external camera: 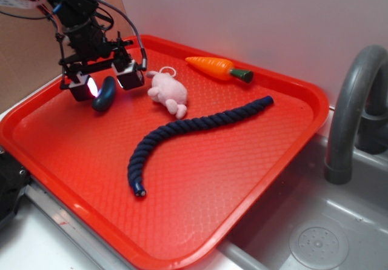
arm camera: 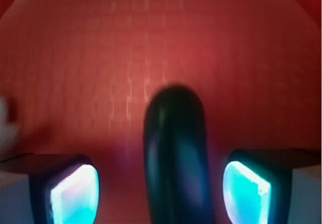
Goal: Grab the plastic pickle.
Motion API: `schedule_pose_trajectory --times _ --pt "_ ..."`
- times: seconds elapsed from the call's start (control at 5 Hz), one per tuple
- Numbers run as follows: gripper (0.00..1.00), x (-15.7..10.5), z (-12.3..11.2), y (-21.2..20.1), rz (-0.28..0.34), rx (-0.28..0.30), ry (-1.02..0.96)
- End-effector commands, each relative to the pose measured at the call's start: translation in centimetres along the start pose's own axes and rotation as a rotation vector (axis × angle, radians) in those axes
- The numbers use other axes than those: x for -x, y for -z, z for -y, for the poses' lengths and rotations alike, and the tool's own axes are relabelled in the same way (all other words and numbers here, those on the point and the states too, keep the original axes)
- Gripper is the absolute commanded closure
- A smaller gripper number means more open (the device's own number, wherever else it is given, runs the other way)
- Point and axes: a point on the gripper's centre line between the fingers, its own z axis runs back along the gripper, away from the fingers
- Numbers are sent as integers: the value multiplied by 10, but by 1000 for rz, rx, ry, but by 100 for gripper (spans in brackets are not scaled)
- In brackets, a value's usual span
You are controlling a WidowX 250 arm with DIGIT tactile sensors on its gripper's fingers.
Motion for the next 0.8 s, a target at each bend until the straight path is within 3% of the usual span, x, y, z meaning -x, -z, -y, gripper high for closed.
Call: schedule_pose_trajectory --times 0.0,0.2,0.4,0.6 --pt "100 -9 9 4 70 37 88" --pt "100 -8 13 -22 85 32 126" --pt "100 -8 5 -73 66 34 115" --pt "100 9 -5 -123 86 129 261"
